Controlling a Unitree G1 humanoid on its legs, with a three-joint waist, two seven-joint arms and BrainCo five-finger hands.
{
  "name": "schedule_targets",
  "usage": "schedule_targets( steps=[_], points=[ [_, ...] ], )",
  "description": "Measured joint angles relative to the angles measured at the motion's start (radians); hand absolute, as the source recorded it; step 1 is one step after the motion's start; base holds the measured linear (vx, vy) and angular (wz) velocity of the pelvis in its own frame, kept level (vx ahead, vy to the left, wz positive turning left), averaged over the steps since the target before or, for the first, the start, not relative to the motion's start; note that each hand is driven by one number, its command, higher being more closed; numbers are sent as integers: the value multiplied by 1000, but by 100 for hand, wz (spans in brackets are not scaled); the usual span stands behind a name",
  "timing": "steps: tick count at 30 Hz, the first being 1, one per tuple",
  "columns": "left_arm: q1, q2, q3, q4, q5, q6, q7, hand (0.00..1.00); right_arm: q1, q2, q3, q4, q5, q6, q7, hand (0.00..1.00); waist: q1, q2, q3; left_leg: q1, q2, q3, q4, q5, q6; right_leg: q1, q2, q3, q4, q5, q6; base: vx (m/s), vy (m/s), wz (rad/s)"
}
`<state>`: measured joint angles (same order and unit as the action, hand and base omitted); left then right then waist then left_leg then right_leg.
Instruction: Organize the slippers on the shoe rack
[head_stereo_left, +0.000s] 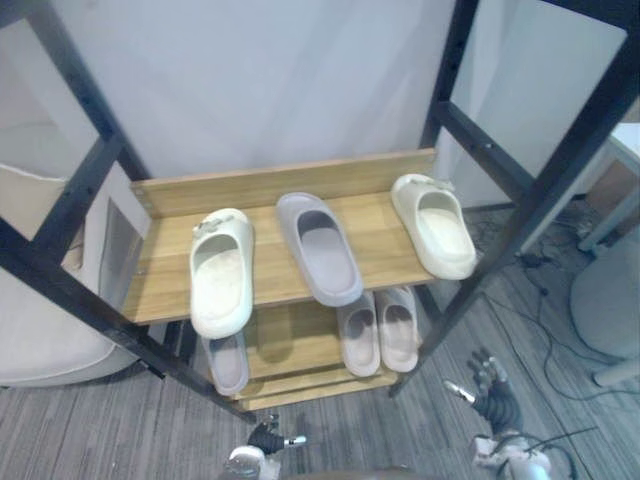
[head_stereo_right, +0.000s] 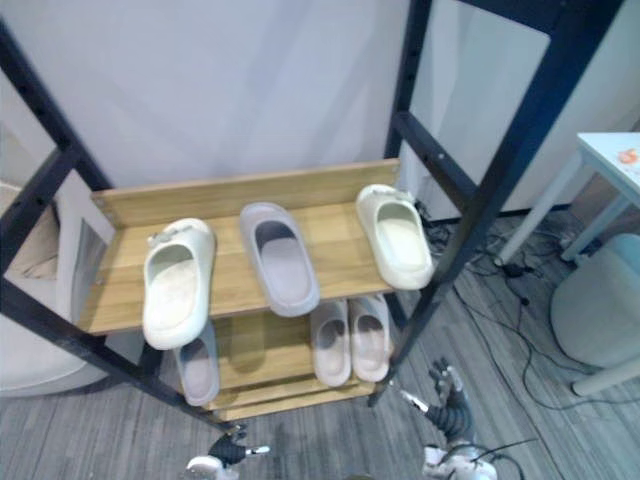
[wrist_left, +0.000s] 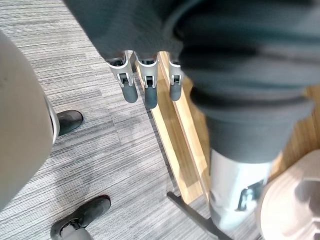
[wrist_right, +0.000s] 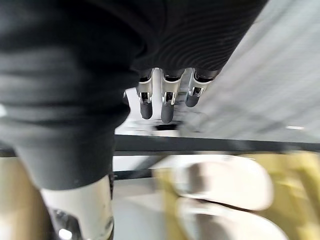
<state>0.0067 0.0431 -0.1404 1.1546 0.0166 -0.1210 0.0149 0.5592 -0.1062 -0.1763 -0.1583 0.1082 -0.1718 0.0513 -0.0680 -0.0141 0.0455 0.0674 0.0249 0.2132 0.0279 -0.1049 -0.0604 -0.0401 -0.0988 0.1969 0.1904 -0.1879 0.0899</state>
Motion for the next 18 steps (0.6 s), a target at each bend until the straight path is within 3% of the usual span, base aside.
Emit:
schedule_targets(
  steps=[6,10,18],
  points=[
    [15,-3,-14,-16,-1,-2,0,0,53,25,-73,-230,-70,-19,17,0,-24,1,0,-1,-5,0,-1,0,0,-4,-4,3,1,-2,2,-5,-1,-1],
    [16,1,-31,-15,0,-3,0,0,50,25,-111,-338,-70,-55,18,0,-36,3,-3,-19,-6,-3,8,-1,2,-18,-5,3,1,-1,3,0,0,0],
    [15,7,-51,-3,1,-20,-2,0,-24,-34,-138,-388,-66,-94,14,0,-42,1,-6,-31,-8,-38,22,-4,6,-14,-9,-9,-7,4,5,-6,-3,4]
  ],
)
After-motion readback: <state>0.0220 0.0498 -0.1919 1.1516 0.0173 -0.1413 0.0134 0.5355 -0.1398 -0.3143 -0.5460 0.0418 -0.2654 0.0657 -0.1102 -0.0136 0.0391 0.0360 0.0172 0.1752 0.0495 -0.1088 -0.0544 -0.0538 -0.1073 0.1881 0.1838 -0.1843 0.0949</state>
